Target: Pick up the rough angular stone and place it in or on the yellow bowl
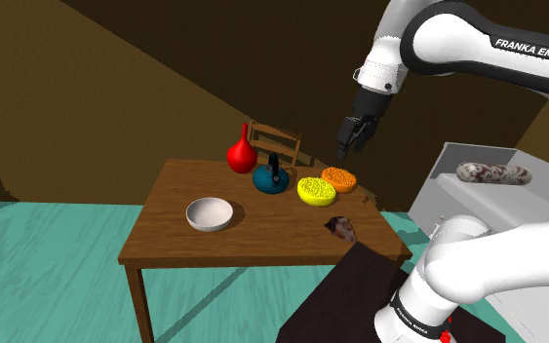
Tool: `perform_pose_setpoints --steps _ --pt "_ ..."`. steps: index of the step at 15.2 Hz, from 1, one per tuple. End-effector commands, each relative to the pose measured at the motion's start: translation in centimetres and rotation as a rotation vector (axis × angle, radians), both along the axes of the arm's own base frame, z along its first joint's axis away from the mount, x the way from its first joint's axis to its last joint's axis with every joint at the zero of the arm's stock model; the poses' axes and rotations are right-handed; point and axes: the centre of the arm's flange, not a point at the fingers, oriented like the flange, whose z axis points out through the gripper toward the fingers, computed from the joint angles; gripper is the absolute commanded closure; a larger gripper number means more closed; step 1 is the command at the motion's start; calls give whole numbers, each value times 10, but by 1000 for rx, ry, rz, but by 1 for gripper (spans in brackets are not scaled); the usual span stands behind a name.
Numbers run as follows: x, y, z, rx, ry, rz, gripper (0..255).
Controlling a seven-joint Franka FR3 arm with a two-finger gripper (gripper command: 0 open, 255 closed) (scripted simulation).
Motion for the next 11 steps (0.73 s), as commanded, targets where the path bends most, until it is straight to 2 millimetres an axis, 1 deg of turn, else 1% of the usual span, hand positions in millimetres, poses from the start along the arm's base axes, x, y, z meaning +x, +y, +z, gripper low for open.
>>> perform_pose_setpoints --steps 1,11 --pt "0 0 0 0 0 0 0" --pt "14 -96 -96 44 1 -44 0"
